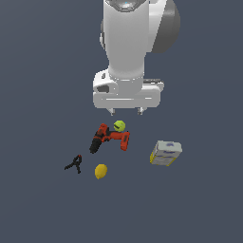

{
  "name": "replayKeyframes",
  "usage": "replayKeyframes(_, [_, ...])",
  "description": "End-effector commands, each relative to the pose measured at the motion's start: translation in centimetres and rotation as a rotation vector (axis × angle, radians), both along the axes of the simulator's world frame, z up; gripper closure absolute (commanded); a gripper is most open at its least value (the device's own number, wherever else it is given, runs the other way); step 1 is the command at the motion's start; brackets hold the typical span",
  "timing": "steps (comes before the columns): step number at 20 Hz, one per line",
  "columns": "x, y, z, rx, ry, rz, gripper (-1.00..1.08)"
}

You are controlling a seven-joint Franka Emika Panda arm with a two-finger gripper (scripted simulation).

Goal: Pick up a designated object from a clutter of objects.

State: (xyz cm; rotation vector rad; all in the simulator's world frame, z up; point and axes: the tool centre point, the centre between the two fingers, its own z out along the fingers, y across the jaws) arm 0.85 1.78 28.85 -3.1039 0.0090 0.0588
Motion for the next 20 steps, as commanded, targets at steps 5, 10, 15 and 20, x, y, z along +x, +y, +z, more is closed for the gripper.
replayKeyframes(5, [2.4,-3.0,-2.8,0.006,-0.005,-0.044,-0.92])
replayKeyframes(10, [4.8,-6.9,-6.3,0.007,-0.012,-0.095,-0.92])
replayKeyframes(15, [6.7,-11.5,-10.6,0.001,-0.019,-0.151,-0.92])
replayKeyframes(20, [7.9,-16.3,-15.1,-0.011,-0.025,-0.203,-0.92])
